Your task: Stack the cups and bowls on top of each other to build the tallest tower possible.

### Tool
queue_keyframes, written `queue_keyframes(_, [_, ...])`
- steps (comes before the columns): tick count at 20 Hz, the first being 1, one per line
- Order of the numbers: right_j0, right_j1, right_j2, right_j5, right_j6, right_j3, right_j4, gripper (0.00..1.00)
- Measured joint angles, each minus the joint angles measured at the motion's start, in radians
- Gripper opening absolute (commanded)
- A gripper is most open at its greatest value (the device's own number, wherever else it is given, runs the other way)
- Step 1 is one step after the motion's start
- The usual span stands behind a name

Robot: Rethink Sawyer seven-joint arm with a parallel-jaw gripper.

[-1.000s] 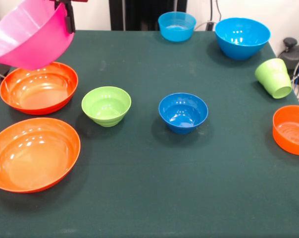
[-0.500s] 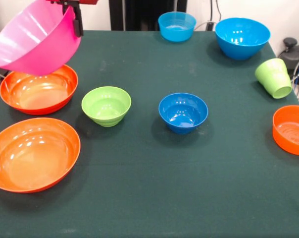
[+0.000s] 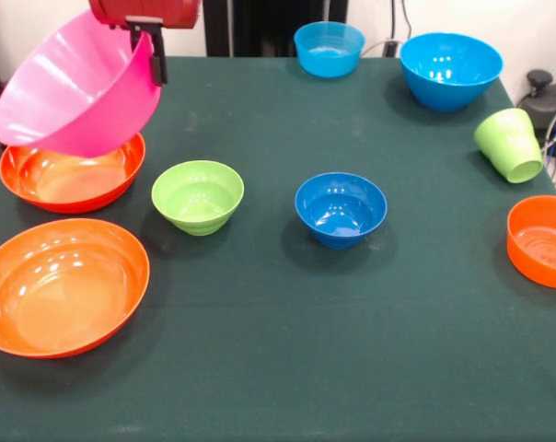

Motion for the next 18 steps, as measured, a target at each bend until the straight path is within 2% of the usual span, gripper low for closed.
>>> queue_keyframes(18, [-0.021,0.004,0.031,0.000,-0.014,-0.001,-0.011,0.00])
